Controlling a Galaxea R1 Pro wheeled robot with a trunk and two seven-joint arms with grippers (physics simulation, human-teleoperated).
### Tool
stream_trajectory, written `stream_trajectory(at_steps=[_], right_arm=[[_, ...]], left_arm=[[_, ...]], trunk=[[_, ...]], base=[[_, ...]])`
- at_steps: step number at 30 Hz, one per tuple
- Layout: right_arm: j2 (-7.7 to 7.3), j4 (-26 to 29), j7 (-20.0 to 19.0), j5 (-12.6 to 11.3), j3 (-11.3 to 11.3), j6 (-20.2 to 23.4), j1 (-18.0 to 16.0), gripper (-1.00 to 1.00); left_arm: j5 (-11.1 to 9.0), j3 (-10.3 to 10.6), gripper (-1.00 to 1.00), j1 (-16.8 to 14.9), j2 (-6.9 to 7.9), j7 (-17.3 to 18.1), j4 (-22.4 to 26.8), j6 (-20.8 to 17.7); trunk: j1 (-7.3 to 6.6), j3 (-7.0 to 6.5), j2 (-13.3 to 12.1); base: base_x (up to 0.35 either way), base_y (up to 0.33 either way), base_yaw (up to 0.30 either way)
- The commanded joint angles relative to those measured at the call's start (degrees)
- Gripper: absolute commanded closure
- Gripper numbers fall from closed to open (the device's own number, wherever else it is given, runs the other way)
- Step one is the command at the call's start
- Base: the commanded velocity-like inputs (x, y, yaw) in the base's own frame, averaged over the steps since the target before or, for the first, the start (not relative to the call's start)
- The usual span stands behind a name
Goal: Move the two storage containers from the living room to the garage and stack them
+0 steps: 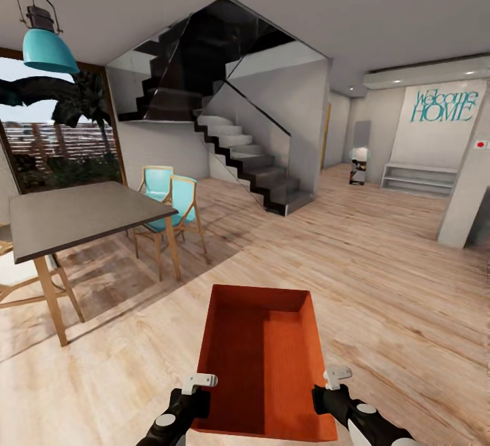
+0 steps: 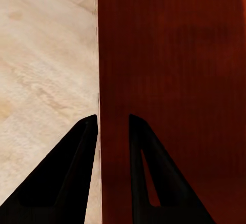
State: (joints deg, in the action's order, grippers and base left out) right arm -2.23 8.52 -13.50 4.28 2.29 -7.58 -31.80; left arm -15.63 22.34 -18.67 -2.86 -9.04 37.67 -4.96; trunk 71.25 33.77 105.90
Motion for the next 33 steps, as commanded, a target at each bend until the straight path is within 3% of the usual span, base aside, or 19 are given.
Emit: stream_trajectory(at_steps=[1,22,33], right_arm=[[0.00,0.1,0.1,0.0,-0.9,-1.3,0.0,1.00],[0.03,0.1,0.1,0.0,-0.9,-1.3,0.0,1.00],[0.09,0.1,0.1,-0.1,-0.8,-0.9,0.0,1.00]], left_arm=[[-0.3,-0.4,1.00,-0.1,0.05,-1.0,0.0,-0.3],[-0.3,-0.4,1.00,-0.1,-0.04,-1.0,0.0,-0.3],[-0.3,-0.4,1.00,-0.1,-0.04,-1.0,0.0,-0.3]], trunk=[[-0.01,-0.01,0.0],[-0.01,-1.51,0.0],[-0.01,-1.14,0.0]], base=[[0.000,0.000,-0.215],[0.000,0.000,-0.216],[0.000,0.000,-0.198]])
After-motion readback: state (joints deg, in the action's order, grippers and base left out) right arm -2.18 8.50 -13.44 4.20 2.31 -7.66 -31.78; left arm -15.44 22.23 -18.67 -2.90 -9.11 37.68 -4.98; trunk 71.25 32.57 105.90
